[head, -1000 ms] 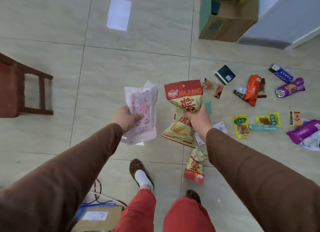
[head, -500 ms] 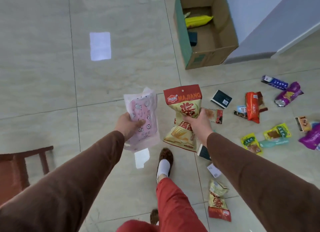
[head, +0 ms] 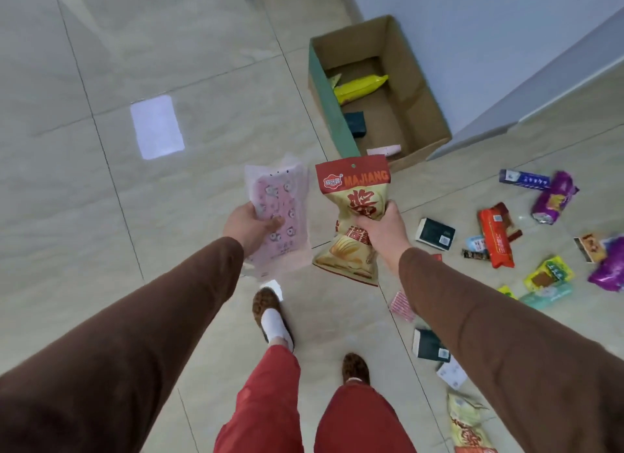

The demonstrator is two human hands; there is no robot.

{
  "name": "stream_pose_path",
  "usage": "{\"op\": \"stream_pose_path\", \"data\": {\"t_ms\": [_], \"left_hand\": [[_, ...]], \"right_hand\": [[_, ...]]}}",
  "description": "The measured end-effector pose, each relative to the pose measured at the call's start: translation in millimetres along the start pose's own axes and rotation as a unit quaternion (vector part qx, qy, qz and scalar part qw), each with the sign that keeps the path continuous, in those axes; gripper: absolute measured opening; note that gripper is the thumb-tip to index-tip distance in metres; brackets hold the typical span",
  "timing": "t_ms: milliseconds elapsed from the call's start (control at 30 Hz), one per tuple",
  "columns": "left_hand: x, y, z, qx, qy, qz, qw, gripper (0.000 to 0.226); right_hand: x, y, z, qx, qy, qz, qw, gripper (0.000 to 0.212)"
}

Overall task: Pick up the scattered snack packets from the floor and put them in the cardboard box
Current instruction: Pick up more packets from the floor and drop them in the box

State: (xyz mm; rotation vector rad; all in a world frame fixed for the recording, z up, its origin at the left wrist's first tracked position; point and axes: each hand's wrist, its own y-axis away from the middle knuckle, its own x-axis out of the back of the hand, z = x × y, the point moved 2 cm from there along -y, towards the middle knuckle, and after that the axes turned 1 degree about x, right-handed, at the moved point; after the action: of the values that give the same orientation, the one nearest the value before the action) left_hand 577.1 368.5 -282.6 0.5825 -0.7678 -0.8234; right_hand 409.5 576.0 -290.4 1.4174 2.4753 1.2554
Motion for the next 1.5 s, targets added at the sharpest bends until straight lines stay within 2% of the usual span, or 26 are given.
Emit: {"op": "stream_pose_path", "data": {"t_ms": [167,367,600,733,900,967,1000,1033,1100,1133,1167,1233,1333,1400,1500], "left_hand": [[26,-59,61,-0.015,-0.041,-0.042,0.998,0.029],[15,-140,142,-0.046,-0.107,-0.074,0.990,0.032],[-28,-230,243,-0.079,-0.202,-0.093,0.972,0.035],[-58,-283,303,-0.107,-0.217,-0.100,0.965,0.040],[-99,-339,362,-0.159,-0.290,-0.139,0.934,0.030],[-118,-362,381,-0.171,-0.306,-0.159,0.923,0.026],[-127,-372,389,-0.177,-0.316,-0.171,0.916,0.026],[-136,-382,395,-0.186,-0.338,-0.180,0.905,0.031],[-147,-403,401,-0.209,-0.404,-0.182,0.872,0.056],[-149,-414,402,-0.217,-0.444,-0.179,0.851,0.068],[-150,-420,402,-0.222,-0.482,-0.180,0.829,0.072],[-149,-425,398,-0.230,-0.526,-0.196,0.795,0.066],[-141,-412,390,-0.265,-0.520,-0.218,0.782,0.053],[-137,-396,387,-0.315,-0.522,-0.231,0.758,0.046],[-137,-363,388,-0.405,-0.553,-0.255,0.682,0.043]], "right_hand": [[-11,-32,-41,-0.031,-0.052,0.045,0.997,0.046],[-2,-94,-77,-0.056,-0.115,0.094,0.987,0.044],[24,-179,-109,-0.105,-0.194,0.149,0.964,0.044],[43,-231,-125,-0.137,-0.237,0.175,0.946,0.044],[58,-293,-138,-0.159,-0.274,0.219,0.923,0.044],[63,-318,-137,-0.162,-0.276,0.235,0.918,0.049],[66,-329,-135,-0.161,-0.272,0.239,0.918,0.059],[69,-338,-135,-0.163,-0.266,0.243,0.919,0.076],[72,-350,-133,-0.200,-0.219,0.243,0.924,0.114],[71,-352,-132,-0.222,-0.189,0.242,0.925,0.120],[70,-353,-129,-0.236,-0.164,0.240,0.927,0.117],[63,-347,-126,-0.242,-0.135,0.232,0.932,0.097],[49,-323,-131,-0.222,-0.099,0.218,0.945,0.067],[41,-304,-137,-0.189,-0.029,0.218,0.957,0.050],[34,-274,-143,-0.146,0.037,0.252,0.956,0.041]]}}
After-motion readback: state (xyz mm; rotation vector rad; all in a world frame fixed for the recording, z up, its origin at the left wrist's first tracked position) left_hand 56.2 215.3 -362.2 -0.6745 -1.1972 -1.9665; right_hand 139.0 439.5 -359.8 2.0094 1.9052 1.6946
